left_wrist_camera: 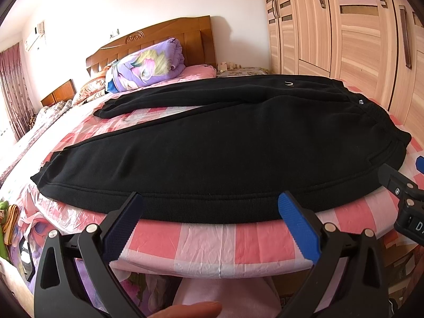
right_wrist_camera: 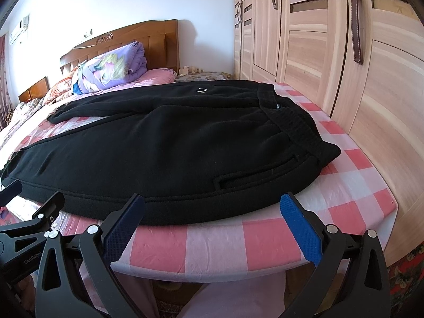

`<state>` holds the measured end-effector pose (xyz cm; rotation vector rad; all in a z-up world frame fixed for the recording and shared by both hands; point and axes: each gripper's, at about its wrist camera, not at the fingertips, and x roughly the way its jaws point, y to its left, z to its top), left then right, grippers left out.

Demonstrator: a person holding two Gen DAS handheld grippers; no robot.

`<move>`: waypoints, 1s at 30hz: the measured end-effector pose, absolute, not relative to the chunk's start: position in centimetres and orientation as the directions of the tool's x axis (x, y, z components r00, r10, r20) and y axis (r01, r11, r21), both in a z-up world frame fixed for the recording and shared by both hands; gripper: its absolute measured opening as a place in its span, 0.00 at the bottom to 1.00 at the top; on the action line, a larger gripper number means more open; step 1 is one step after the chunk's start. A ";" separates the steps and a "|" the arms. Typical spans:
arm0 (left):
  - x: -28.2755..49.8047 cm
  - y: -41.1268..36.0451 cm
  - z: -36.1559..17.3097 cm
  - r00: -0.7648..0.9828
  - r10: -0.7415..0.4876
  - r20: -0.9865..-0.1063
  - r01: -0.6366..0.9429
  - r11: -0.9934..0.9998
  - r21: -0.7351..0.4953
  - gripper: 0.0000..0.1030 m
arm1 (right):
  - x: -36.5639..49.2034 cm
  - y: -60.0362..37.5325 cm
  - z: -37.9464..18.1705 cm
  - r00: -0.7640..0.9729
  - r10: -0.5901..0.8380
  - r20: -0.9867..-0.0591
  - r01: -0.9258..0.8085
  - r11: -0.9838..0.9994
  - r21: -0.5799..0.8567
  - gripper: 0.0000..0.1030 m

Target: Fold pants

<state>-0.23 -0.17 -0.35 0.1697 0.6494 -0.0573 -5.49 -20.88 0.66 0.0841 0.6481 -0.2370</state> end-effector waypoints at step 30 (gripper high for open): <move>13.3 3.1 7.9 0.783 -0.013 -0.622 0.204 0.950 0.236 0.99 | 11.3 -27.1 10.9 0.891 0.077 -0.447 -0.133 0.986 -0.096 0.96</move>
